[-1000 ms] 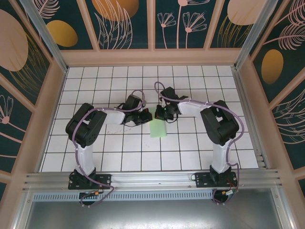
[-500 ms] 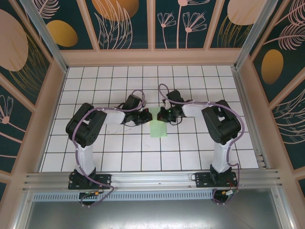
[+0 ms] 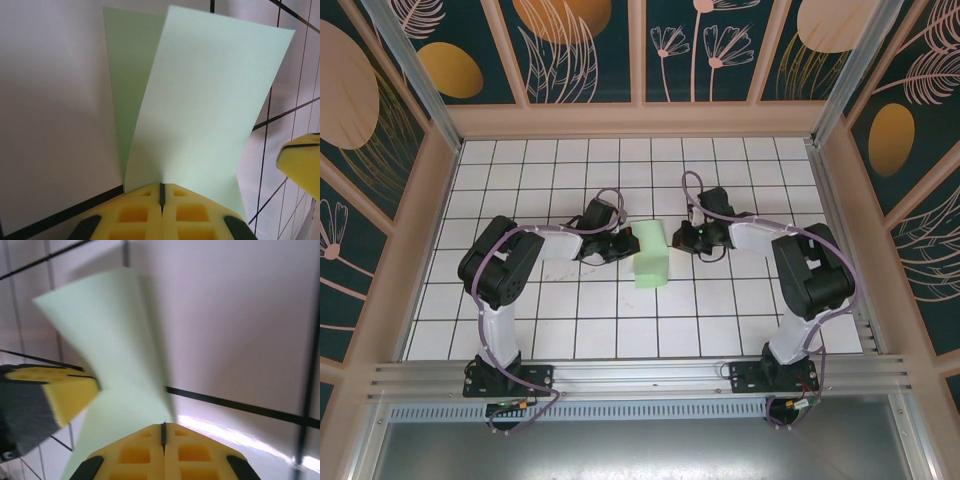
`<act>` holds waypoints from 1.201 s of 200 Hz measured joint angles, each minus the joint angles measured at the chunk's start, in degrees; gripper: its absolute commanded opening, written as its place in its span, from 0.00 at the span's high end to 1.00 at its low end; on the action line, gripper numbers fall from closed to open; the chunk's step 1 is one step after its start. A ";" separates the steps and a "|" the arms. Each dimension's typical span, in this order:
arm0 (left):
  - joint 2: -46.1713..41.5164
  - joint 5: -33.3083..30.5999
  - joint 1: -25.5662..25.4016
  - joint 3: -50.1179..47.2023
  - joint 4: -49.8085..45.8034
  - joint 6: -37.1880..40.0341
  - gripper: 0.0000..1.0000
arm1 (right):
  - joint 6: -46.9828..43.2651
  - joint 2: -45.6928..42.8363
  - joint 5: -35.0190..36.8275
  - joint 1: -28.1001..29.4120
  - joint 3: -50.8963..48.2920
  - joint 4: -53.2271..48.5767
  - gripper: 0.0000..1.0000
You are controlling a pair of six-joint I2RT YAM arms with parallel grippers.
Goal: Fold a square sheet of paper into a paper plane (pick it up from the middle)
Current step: First fold in half a square sheet of paper at the center of the table.
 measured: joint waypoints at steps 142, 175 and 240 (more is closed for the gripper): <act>-0.11 0.07 0.00 -1.05 1.33 0.02 1.00 | 1.22 9.38 -5.18 -3.02 1.90 9.35 1.00; -0.11 0.04 0.00 -1.09 1.40 0.02 1.00 | 1.51 7.08 -3.23 -2.58 2.08 9.33 1.00; -0.11 0.07 0.00 -1.16 1.51 0.00 1.00 | 1.68 14.21 -4.15 2.27 9.51 10.36 1.00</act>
